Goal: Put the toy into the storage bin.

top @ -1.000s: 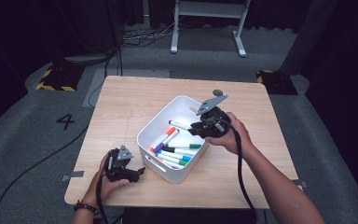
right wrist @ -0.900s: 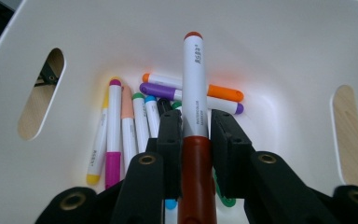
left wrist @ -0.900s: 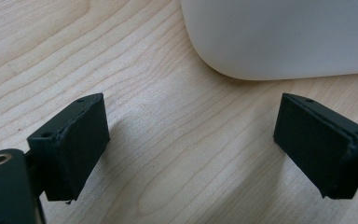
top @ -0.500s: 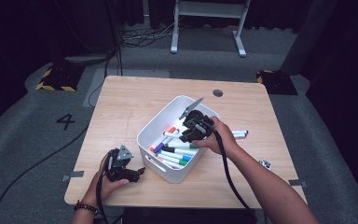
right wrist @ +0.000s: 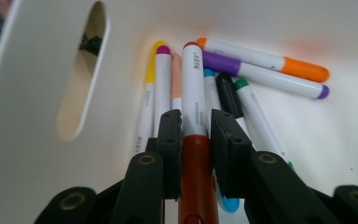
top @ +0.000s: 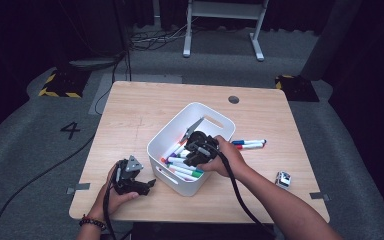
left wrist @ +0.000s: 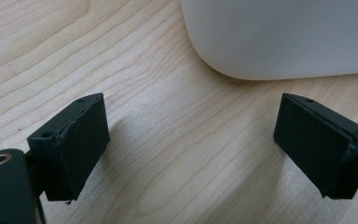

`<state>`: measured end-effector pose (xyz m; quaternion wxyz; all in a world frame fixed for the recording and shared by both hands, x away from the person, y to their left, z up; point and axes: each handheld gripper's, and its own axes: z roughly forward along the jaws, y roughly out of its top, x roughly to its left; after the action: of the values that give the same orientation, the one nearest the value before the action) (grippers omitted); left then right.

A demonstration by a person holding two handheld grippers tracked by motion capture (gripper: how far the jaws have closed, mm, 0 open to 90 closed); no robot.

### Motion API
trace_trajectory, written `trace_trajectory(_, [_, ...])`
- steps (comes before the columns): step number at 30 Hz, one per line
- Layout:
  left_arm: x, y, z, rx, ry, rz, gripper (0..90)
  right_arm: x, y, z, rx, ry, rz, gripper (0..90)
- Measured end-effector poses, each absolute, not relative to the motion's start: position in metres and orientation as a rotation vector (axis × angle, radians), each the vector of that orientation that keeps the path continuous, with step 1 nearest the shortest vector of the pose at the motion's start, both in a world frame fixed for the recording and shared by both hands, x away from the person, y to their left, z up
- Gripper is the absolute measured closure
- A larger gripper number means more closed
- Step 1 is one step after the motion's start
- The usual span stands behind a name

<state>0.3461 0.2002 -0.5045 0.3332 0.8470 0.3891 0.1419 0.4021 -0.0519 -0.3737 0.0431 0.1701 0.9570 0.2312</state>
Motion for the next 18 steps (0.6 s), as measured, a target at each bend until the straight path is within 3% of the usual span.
trace_trajectory(18, [0.346, 0.2, -0.504, 2.213, 1.016, 0.37, 10.3, 0.385, -0.036, -0.376, 0.479, 2.962, 0.734, 73.9])
